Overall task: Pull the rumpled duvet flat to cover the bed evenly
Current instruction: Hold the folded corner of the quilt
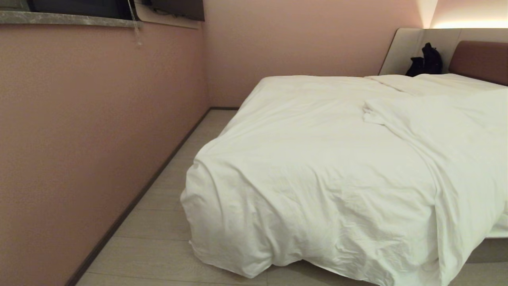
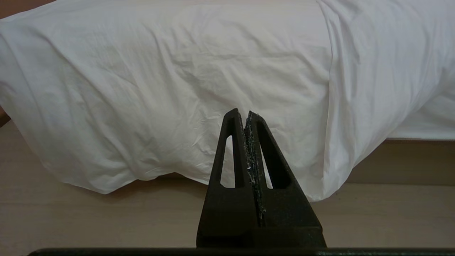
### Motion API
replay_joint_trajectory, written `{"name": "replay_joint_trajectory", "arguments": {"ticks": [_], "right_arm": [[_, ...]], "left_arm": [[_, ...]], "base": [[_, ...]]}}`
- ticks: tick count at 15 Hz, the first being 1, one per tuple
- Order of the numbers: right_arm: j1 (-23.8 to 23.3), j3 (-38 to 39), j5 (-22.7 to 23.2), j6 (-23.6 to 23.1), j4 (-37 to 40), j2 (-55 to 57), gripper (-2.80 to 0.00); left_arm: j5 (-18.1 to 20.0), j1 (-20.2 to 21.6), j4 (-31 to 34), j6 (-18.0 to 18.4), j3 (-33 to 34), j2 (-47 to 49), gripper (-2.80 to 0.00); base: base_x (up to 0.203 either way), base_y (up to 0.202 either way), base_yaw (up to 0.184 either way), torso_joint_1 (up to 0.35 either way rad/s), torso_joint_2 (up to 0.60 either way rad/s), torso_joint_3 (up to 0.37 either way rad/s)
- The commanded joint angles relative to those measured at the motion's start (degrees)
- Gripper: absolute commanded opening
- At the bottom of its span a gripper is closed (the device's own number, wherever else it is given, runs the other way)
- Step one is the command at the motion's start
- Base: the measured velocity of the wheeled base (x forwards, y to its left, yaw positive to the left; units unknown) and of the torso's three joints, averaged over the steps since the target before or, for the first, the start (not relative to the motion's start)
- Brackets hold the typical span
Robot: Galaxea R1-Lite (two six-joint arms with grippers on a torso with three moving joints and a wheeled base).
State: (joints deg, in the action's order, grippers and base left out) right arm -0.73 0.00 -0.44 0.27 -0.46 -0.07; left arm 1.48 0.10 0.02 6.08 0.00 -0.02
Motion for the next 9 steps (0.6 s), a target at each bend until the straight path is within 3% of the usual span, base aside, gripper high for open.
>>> {"name": "replay_joint_trajectory", "arguments": {"ticks": [1, 9], "right_arm": [[0.1, 0.0, 0.0, 0.0, 0.0, 0.1, -2.80], [0.1, 0.0, 0.0, 0.0, 0.0, 0.1, -2.80]], "left_arm": [[-0.1, 0.0, 0.0, -0.1, 0.0, 0.0, -2.80], [-0.2, 0.1, 0.2, -0.5, 0.0, 0.0, -2.80]], "base": [[0.002, -0.067, 0.006, 0.003, 0.00, 0.002], [0.000, -0.184, 0.002, 0.002, 0.00, 0.002]]}}
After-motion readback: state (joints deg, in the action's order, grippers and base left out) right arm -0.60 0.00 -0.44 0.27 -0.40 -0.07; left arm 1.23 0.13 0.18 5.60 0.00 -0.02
